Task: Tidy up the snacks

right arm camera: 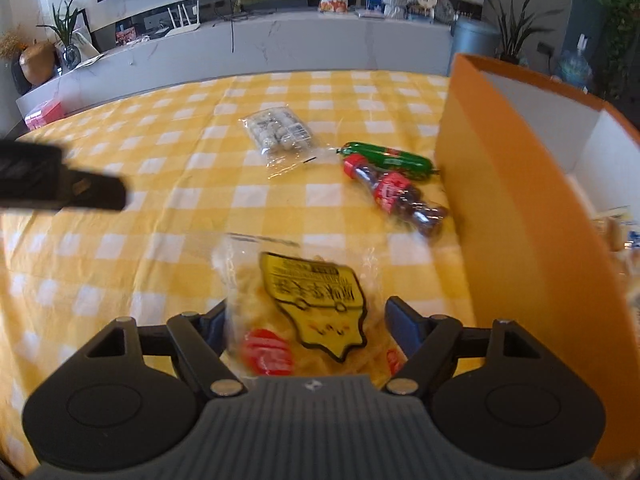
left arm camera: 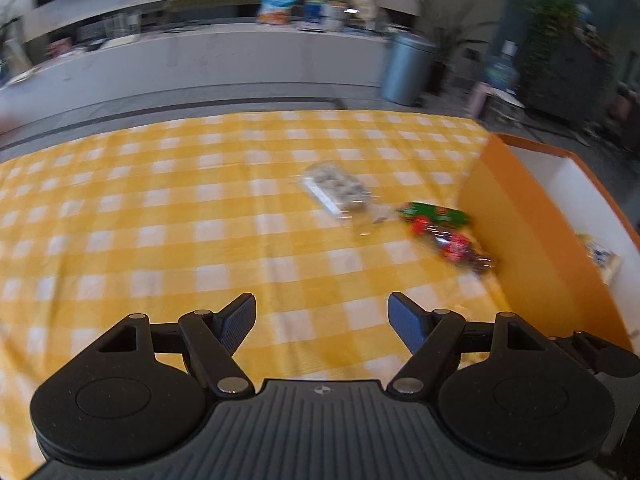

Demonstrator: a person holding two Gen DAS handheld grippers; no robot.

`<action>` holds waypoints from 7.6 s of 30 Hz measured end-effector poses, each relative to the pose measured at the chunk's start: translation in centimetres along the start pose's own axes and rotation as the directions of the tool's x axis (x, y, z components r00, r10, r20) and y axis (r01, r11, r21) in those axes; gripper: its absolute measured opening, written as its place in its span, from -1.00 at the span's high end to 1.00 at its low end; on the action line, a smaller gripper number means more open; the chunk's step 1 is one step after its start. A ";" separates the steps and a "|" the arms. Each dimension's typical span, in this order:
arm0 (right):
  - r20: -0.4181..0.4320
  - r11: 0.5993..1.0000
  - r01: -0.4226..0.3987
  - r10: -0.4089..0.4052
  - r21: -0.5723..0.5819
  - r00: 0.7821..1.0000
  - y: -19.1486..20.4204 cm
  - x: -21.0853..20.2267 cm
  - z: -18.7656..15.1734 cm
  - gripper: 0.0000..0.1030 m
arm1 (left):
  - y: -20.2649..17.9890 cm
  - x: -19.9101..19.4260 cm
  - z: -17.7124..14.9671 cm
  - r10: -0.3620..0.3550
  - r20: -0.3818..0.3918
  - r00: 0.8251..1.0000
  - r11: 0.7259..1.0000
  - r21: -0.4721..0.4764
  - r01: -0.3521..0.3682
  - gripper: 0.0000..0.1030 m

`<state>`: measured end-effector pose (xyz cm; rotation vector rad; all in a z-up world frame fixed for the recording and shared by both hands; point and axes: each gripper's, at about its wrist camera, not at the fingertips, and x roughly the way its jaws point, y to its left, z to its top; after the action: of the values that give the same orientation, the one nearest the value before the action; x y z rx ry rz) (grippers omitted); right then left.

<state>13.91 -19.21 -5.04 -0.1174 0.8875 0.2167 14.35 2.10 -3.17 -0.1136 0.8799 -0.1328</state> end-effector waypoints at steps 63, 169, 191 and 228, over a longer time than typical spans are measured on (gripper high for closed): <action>-0.035 0.991 -0.071 0.075 0.111 0.997 -2.8 0.6 -1.1 -0.62 | -12.0 13.6 10.4 0.033 -0.552 0.833 0.993 -0.078 -0.090 0.27; 0.165 0.651 0.253 -0.509 0.715 0.845 -0.3 3.3 -1.3 0.45 | 2.6 -5.4 -1.3 -0.319 0.090 0.944 0.867 -0.374 0.329 0.28; 0.440 0.690 -0.200 -0.189 0.696 0.878 -11.1 -9.3 1.4 0.50 | -4.3 -7.8 2.4 -0.220 0.118 0.968 0.936 -0.254 0.244 0.28; 0.173 0.859 -0.039 -0.058 0.511 0.983 -26.6 -3.4 4.1 -0.79 | -20.1 4.8 8.9 -0.144 -0.006 0.990 0.989 0.029 0.144 0.27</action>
<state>21.19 -44.70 0.44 0.3937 0.7345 -0.0263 22.85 -18.08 1.84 -0.1498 0.8735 -0.2812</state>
